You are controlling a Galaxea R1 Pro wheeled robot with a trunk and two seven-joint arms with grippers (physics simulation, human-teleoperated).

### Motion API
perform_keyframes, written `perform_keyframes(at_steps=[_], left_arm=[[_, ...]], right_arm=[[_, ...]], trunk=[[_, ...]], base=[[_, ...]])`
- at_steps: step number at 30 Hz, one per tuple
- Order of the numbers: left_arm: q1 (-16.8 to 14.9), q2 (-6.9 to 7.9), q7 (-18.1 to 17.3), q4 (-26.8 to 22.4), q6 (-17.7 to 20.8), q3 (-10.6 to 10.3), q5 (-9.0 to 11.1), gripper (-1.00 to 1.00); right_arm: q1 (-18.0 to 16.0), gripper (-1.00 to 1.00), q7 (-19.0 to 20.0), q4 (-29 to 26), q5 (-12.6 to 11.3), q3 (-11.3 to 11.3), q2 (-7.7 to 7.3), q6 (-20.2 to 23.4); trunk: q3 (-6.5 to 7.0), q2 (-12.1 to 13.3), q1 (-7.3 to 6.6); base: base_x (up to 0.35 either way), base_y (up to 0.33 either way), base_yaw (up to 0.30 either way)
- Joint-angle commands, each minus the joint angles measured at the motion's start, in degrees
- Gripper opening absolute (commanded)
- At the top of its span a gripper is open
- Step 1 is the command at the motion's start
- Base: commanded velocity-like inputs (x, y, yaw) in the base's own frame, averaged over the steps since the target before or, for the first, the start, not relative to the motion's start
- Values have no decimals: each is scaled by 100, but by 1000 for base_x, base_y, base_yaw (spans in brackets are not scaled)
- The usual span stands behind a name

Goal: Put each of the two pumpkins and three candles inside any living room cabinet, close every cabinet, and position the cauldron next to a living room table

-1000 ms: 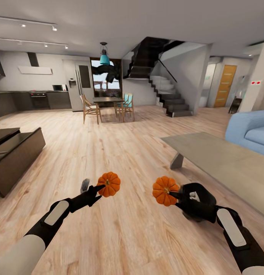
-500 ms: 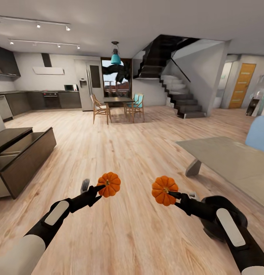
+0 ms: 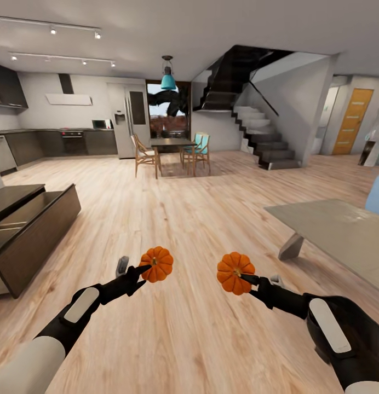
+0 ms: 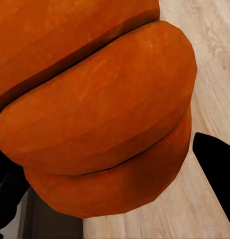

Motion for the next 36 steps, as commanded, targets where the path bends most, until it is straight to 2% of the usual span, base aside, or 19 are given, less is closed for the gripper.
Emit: perform_keyframes(at_steps=[1,12,23,36], left_arm=[[-5,5,-17,-2,13,-15,71,-100],[-5,5,-17,-32,6,-15,67,-100],[-5,5,-17,-30,6,-23,54,-100],[-5,-3,-17,-40,2,-24,47,-100]], right_arm=[[-6,-100,31,-4,-57,-13,2,42],[-6,-100,31,-11,-49,-13,2,34],[-5,-100,35,-12,-57,-13,2,37],[-5,-100,40,-12,-57,-16,2,34]], trunk=[[-8,-3,1],[-25,-3,1],[-42,-3,1],[-47,-3,1]], base=[[284,167,0],[315,106,6],[337,7,199],[338,0,30]])
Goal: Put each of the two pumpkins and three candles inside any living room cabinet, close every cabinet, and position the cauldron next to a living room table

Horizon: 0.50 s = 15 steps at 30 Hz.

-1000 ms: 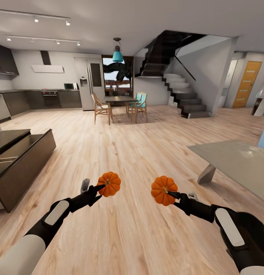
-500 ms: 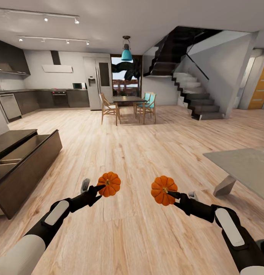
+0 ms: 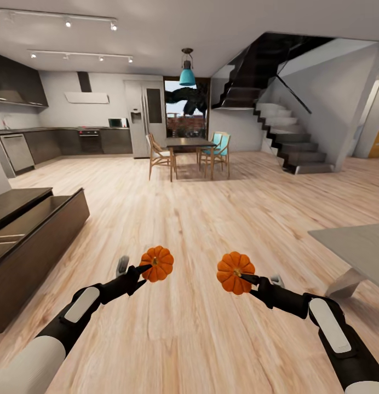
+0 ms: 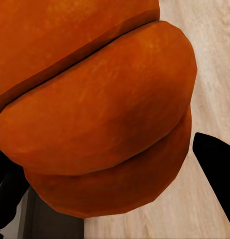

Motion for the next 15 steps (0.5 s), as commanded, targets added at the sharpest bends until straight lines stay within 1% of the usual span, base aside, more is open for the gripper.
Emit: perform_keyframes(at_steps=[1,11,15], left_arm=[[-5,5,-14,-9,12,-14,69,-100],[-5,5,-14,-19,17,-14,68,-100],[-5,5,-14,-21,7,-14,67,-100]], right_arm=[[-6,-100,33,-2,-56,-12,2,39],[-4,-100,33,-2,-56,-12,2,39],[-4,-100,33,-2,-56,-16,2,39]], trunk=[[-5,-3,2],[-5,-3,2],[-5,-3,2]], base=[[338,0,1],[338,0,6],[338,0,168]])
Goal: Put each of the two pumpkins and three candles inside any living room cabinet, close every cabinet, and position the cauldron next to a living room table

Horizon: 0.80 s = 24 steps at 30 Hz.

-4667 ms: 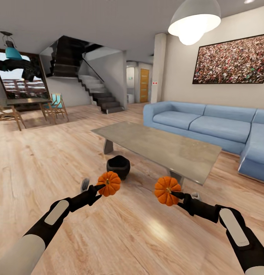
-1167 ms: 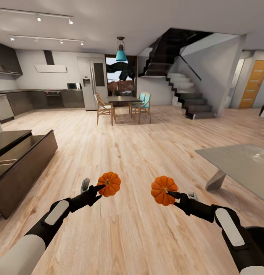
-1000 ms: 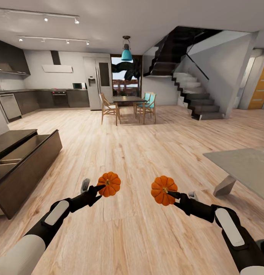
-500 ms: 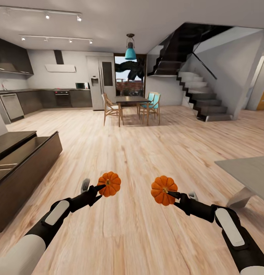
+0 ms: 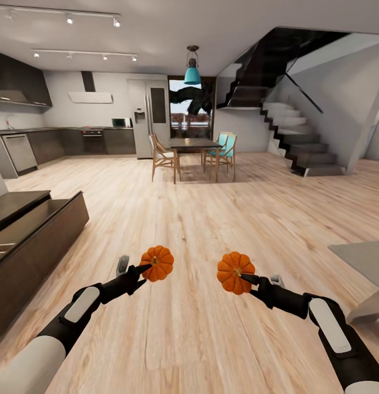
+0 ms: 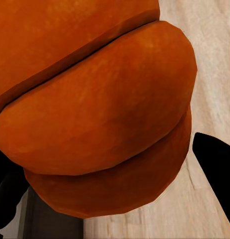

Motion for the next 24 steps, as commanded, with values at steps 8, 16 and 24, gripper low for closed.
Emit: perform_keyframes(at_steps=[8,16,24], left_arm=[[-7,4,-15,-5,-2,-15,70,-100],[-7,4,-15,21,-8,-15,70,-100],[-7,4,-15,4,-4,-15,70,-100]], right_arm=[[-3,-100,37,-4,-72,-15,1,36],[-3,-100,42,-4,-102,-15,1,32],[-3,-100,50,-6,-118,-15,1,31]], trunk=[[-5,-3,2],[-5,-3,2],[-5,-3,2]], base=[[338,0,220],[338,0,27],[338,0,2]])
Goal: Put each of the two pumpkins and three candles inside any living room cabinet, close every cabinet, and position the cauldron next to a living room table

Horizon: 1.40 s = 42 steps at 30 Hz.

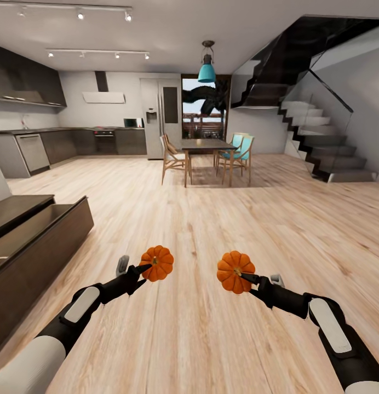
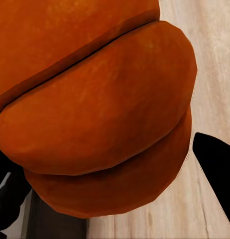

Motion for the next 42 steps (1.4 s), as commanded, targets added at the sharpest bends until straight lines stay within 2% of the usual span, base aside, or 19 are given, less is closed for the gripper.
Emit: perform_keyframes(at_steps=[1,33,42], left_arm=[[-5,5,-14,-4,12,-14,74,-100],[-5,22,-23,-5,22,-5,82,-100],[-5,17,-23,-13,18,-9,78,-100]], right_arm=[[-5,-100,33,-2,-59,-12,2,40],[-5,-100,24,-11,-2,-12,2,31],[-5,-100,24,-10,-21,-12,2,31]], trunk=[[-5,-3,2],[-5,-3,2],[-5,-3,2]], base=[[338,0,0],[337,0,0],[337,0,177]])
